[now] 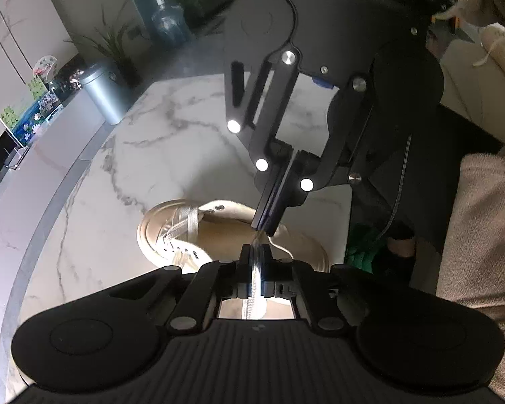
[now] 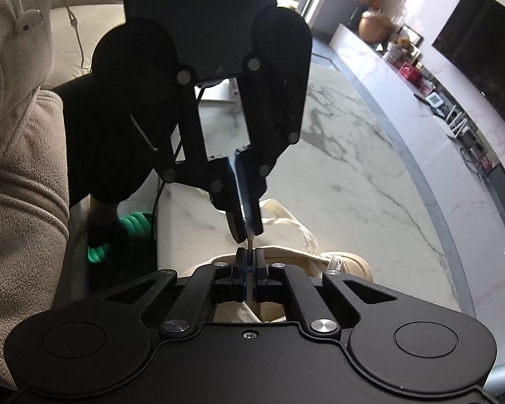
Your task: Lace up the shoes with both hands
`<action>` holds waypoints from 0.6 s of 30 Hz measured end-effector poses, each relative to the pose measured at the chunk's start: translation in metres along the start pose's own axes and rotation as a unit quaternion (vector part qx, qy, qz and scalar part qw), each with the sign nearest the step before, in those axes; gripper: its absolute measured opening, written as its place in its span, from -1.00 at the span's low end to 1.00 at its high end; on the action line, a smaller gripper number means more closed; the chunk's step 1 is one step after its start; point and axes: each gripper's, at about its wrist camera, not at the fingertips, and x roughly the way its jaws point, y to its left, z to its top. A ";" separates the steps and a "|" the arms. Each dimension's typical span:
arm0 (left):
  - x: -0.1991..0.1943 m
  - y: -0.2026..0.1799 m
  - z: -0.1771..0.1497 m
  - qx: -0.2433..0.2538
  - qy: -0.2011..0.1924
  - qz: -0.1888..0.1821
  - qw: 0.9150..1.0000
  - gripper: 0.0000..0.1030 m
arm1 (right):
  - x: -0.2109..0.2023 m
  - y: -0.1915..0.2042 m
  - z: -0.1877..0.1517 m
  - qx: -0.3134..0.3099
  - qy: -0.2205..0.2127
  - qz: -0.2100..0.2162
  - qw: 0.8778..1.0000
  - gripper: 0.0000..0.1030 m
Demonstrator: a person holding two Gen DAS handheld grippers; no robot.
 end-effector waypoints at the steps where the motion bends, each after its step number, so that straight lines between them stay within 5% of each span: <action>1: 0.000 -0.001 0.000 -0.001 0.001 0.001 1.000 -0.95 | 0.000 0.001 0.000 0.000 0.000 0.000 1.000 -0.98; 7: -0.009 0.006 -0.004 -0.023 0.011 0.049 0.998 -0.97 | -0.002 0.005 -0.003 0.019 0.002 -0.020 1.000 -0.96; 11: -0.033 0.026 -0.009 -0.050 0.016 0.108 0.993 -0.97 | -0.001 -0.004 -0.013 0.079 0.020 -0.055 0.995 -0.73; 18: -0.086 0.055 -0.007 -0.053 0.028 0.211 0.976 -0.97 | 0.023 -0.020 -0.034 0.235 0.063 -0.102 0.965 -0.64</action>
